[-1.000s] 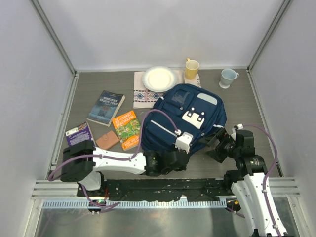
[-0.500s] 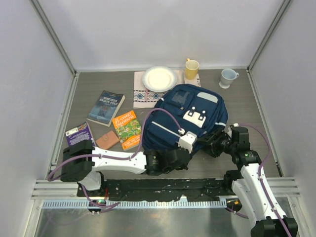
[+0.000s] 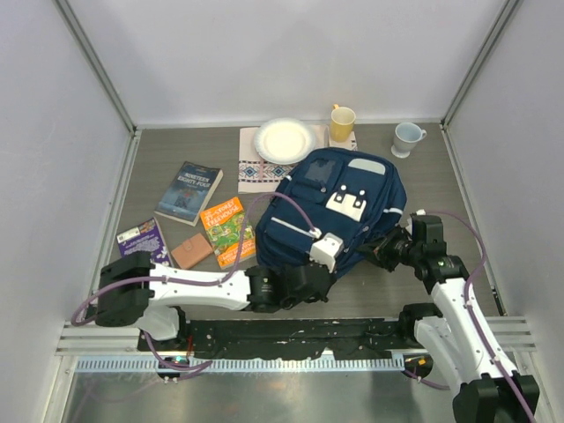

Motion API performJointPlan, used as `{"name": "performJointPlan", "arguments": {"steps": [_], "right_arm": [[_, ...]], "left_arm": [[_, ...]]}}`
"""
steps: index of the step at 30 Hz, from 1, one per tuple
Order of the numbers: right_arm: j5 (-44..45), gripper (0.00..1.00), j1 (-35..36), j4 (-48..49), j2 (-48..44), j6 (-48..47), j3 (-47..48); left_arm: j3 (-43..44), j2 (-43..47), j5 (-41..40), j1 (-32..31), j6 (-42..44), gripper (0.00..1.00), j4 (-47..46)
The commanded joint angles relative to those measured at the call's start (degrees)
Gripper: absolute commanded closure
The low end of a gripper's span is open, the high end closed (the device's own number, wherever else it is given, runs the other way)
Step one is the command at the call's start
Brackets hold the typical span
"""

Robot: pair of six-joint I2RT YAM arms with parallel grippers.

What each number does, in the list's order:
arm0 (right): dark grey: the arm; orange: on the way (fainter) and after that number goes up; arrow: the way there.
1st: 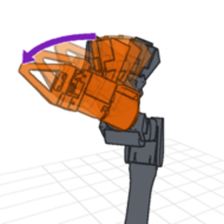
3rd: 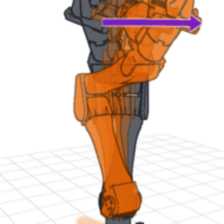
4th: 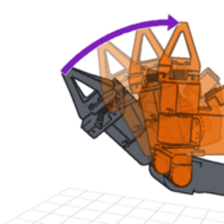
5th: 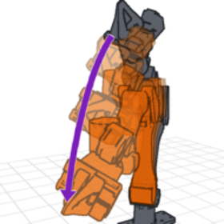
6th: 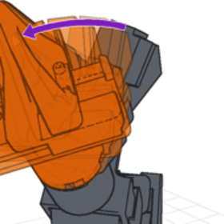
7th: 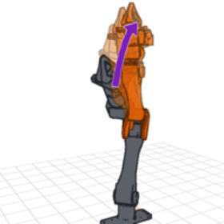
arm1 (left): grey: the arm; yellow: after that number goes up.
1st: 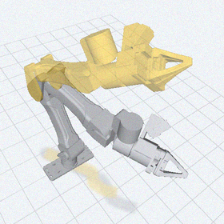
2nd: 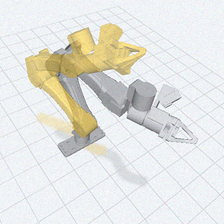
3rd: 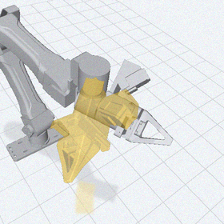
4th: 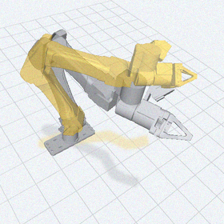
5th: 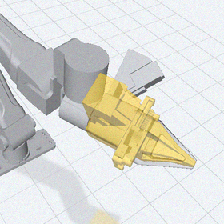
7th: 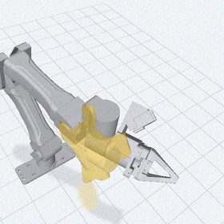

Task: Pack the student bag
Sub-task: Unzip the student bag at the center of the board.

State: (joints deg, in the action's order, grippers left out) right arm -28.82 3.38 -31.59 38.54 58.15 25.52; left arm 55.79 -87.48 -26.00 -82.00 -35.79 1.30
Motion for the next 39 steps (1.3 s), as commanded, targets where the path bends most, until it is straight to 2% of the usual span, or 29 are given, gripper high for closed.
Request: {"name": "performJointPlan", "arguments": {"steps": [1,7,12,15,20,23,26,28,33,35,36,38,39], "right_arm": [[11.58,0.99,-0.83,3.29,2.76,-4.62,7.52],[16.77,0.99,-0.92,2.51,5.93,-10.49,11.92],[18.45,0.99,-0.92,1.36,5.84,-16.04,14.55],[19.06,0.99,-0.92,0.31,5.75,-19.82,16.05],[11.52,0.99,-0.65,2.93,7.42,-24.92,18.34],[10.8,0.99,-0.57,4.17,8.21,-28.42,20.35],[9.06,0.99,-0.39,3.21,13.21,-31.77,22.9],[10.96,0.99,-0.3,1.19,17.5,-32.14,24.57],[11.59,0.98,-0.21,5.14,22.26,-31.35,23.26],[13.08,0.94,-0.21,4.18,25.16,-30.99,24.05],[16.04,0.83,-0.13,1.74,25.61,-31.17,24.66],[19.92,0.68,-0.12,0.49,25.36,-31.87,25.02],[23.33,0.5,-0.21,-0.39,24.83,-31.96,25.11]], "left_arm": [[-5.42,7.41,-3.09,-0.36,-4.28,1.0,8.35],[-14.91,15.57,-5.55,-0.36,-11.22,1.0,14.42],[-17.56,17.96,-5.21,-0.45,-11.06,1.0,16.37],[-17.47,17.52,-1.26,-0.97,-9.13,1.0,14.09],[-16.59,14.55,-0.11,-3.43,-7.19,1.0,9.87],[-14.22,12.69,-0.98,-4.84,-6.14,1.0,8.9],[-12.38,10.5,-1.07,-5.45,-5.35,1.0,6.7],[-11.32,8.56,-2.03,-5.45,-5.08,1.0,5.38],[-7.63,4.96,-2.31,-5.37,-4.03,1.0,2.05],[-5.53,2.59,-0.81,-5.37,-3.94,1.0,0.11],[-4.82,1.71,-0.02,-5.37,-3.94,1.0,-0.16],[-3.41,-0.66,1.82,-5.45,-4.02,1.0,-1.03],[-2.71,-1.37,2.35,-5.37,-4.28,1.0,-1.04]]}}
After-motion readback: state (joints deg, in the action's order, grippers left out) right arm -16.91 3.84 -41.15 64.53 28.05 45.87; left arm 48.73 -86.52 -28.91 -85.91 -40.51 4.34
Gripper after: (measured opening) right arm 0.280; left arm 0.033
